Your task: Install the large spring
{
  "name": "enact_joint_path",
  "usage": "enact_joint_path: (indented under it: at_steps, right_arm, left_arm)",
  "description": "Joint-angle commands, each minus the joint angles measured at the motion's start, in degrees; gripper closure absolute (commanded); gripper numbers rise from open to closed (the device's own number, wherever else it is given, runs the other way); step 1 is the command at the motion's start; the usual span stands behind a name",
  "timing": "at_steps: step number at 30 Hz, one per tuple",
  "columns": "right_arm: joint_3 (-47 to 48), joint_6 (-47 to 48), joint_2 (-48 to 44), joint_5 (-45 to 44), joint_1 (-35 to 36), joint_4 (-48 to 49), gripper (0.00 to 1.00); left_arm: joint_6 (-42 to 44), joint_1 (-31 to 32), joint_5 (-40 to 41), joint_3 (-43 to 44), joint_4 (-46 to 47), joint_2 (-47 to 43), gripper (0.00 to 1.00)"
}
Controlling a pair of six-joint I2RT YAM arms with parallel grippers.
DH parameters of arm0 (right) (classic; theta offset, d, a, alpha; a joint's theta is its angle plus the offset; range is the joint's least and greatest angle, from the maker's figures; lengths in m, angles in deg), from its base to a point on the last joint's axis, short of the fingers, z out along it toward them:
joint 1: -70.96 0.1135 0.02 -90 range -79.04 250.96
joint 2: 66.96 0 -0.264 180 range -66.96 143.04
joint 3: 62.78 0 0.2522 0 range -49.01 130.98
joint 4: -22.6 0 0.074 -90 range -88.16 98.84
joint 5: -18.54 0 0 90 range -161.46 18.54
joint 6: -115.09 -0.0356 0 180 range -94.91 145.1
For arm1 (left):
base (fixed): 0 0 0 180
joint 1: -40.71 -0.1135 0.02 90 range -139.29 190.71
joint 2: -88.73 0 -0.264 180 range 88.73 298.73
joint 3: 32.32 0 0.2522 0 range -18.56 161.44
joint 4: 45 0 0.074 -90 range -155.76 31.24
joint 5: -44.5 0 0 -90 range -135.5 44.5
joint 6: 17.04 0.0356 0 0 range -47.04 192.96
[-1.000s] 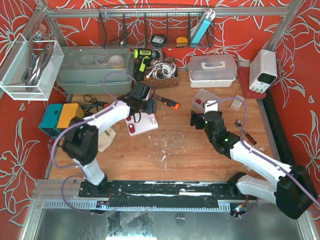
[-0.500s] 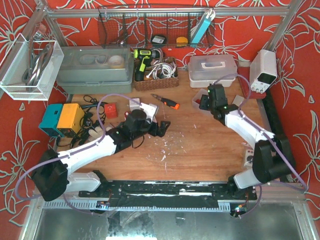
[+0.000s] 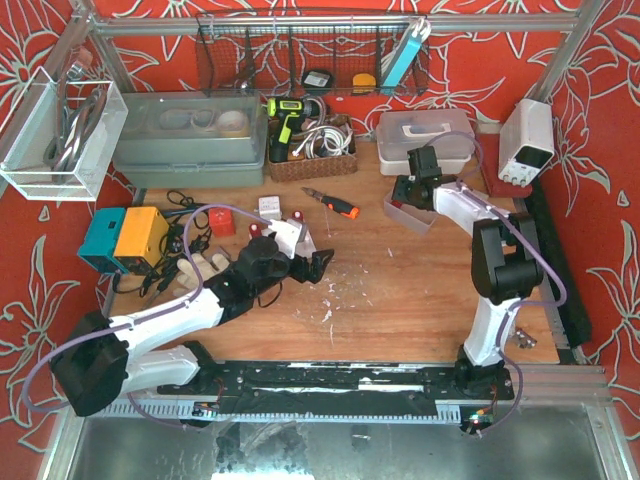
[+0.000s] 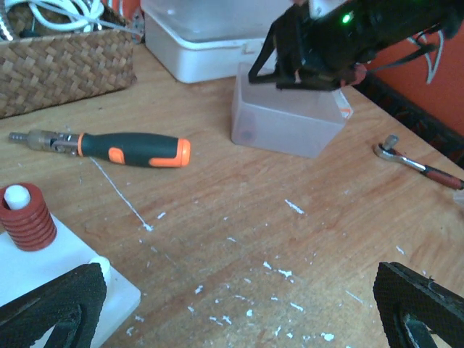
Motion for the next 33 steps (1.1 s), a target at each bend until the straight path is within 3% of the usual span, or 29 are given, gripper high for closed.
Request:
enact_joint_path:
  at_steps: [1,13,25,30,33]
  right_arm:
    - [2.37,-2.70,3.88,3.39,-0.45,-1.96,0.48]
    - [2.66,-4.31,9.37,4.84,-0.69,0.21,0.52]
    - [5.04,-0.61,13.20,-3.28,-1.22,-10.86,0.51]
    - [8.50,0.42,13.38,0.27,-1.65,-12.70,0.52]
    - [12.26,0.29,12.80,0.47,-1.62,-15.22,0.48]
  left_arm:
    - [0.80,0.56,1.58,-0.41,2.48,-0.58,0.00]
    - [0.98,0.74,2.28,-1.01,2.17,-2.93,0.00]
    - [1.24,1.08,3.32,-0.73,1.51,-3.47,0.00]
    - [1.46,1.17,3.65,-0.62,1.32,-3.63,0.00]
    - [1.50,1.25,3.85,-0.66,1.30,-3.71,0.00]
